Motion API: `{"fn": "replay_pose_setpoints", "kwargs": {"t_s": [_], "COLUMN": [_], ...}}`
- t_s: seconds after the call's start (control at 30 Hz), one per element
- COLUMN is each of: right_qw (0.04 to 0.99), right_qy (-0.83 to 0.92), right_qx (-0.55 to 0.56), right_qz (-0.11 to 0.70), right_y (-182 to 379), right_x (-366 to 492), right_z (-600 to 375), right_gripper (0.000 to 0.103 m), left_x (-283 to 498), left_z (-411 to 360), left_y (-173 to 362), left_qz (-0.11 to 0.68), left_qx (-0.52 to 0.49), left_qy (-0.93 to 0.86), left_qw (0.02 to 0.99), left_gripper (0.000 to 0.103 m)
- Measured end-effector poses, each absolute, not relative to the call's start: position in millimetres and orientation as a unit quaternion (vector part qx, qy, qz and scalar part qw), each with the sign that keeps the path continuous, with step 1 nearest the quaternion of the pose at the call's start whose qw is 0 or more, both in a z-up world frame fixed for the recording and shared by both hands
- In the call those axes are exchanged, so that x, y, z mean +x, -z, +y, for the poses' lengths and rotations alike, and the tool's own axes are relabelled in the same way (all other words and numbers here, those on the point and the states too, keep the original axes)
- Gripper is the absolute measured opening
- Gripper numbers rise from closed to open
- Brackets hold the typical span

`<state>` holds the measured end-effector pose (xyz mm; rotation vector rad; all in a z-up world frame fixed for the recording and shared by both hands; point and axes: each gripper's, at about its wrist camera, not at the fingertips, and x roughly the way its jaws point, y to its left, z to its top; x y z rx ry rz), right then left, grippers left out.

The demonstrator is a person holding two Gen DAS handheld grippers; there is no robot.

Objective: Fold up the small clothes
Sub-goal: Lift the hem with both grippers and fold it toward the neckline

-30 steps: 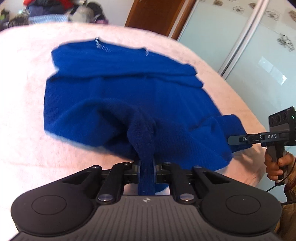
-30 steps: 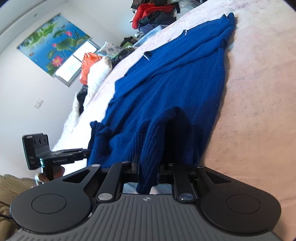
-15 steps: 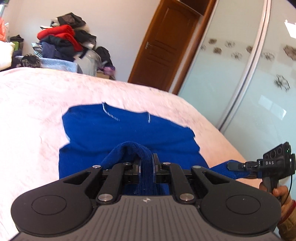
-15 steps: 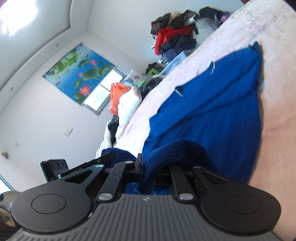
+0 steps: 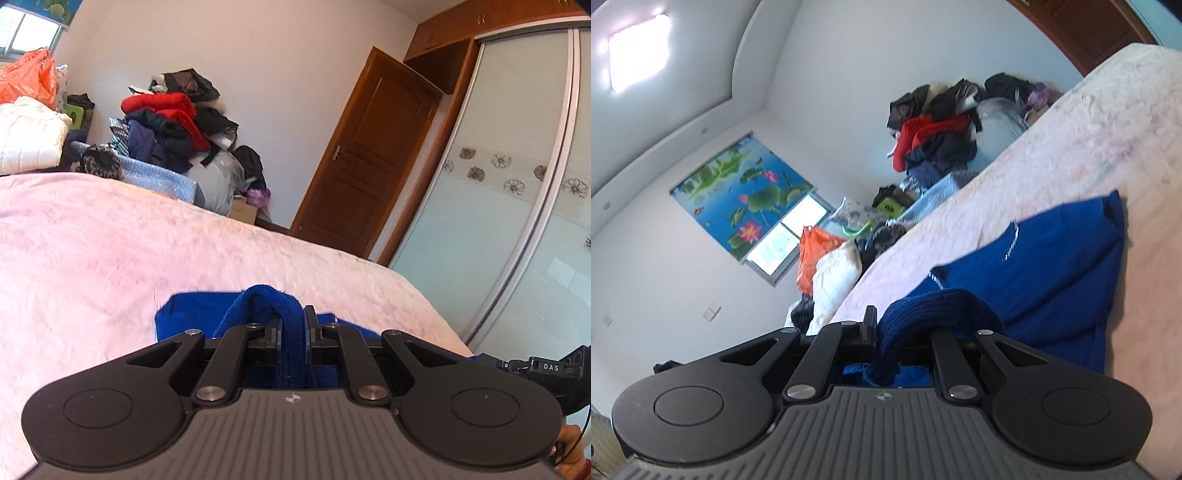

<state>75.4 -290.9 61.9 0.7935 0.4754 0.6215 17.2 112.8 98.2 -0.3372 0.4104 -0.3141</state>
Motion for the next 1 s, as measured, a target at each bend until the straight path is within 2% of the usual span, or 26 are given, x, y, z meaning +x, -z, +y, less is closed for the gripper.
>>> {"fn": "replay_pose_setpoints", "kwargs": {"t_s": [0.3,0.57,1.0], "right_qw": [0.858,0.867,0.854], "right_qy": [-0.269,-0.242,-0.194], "right_qx": [0.383,0.382,0.402], "right_qz": [0.211,0.21,0.267], "right_y": [-59,-50,4], "right_x": [123,170,245], "right_z": [-290,-294,-294], "right_gripper": [0.015,0.015,0.015], "left_x": [61,117,213], "left_z": [106,100,86], "left_y": [-105,-95,-35], "left_qz": [0.197,0.227,0.308], "left_qx": [-0.142,-0.123,-0.096], "left_qy": [0.136,0.131,0.087], "left_qw": [0.961,0.957,0.943], "left_gripper": [0.01,0.01,0.01]}}
